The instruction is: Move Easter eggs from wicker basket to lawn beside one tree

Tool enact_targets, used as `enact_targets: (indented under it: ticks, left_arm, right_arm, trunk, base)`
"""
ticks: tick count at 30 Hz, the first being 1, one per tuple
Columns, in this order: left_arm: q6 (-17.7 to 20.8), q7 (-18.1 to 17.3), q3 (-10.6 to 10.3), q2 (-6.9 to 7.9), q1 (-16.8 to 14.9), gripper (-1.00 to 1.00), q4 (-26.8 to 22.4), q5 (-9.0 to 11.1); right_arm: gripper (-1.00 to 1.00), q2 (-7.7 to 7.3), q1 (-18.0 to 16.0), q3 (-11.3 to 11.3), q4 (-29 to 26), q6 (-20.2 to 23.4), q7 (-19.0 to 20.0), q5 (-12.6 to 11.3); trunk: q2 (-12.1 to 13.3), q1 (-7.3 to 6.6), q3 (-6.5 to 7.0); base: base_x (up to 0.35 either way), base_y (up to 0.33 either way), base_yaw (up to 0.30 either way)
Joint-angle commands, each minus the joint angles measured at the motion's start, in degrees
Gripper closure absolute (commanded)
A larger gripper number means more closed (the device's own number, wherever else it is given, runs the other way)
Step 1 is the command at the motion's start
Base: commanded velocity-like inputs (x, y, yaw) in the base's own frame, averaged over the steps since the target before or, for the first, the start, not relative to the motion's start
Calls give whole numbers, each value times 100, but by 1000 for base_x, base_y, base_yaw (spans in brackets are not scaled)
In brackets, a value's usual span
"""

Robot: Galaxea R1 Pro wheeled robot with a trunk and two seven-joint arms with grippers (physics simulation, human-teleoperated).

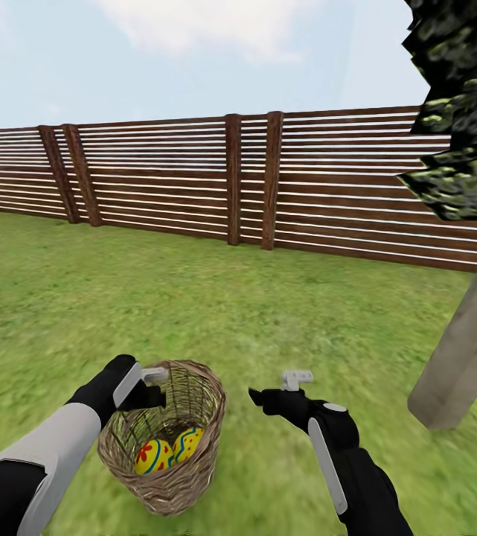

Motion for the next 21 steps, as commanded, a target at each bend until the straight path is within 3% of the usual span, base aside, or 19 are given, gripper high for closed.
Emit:
enact_targets:
  ticks: [1, 4, 14, 21]
  left_arm:
    - [16, 44, -43, 7, -3, -100, -10, 62]
    - [15, 44, -45, 7, -3, -100, -26, 61]
    - [15, 44, -46, 1, -3, -100, -48, 61]
    - [15, 45, -46, 0, -3, -100, -49, 61]
  right_arm:
    - [-100, 1, -3, -3, -6, 30, -16, -52]
    - [-100, 1, -3, -3, -5, 30, -16, -52]
    - [-100, 1, -3, -3, -6, 30, -16, -52]
    - [-100, 1, -3, -3, -6, 27, -16, -52]
  trunk:
    - [-4, 1, -29]
    - [-8, 9, -95]
    - [-8, 9, -95]
    - [-8, 9, -95]
  base:
    - [0, 0, 0]
    - [0, 0, 0]
    - [1, 0, 0]
    - [160, 19, 0]
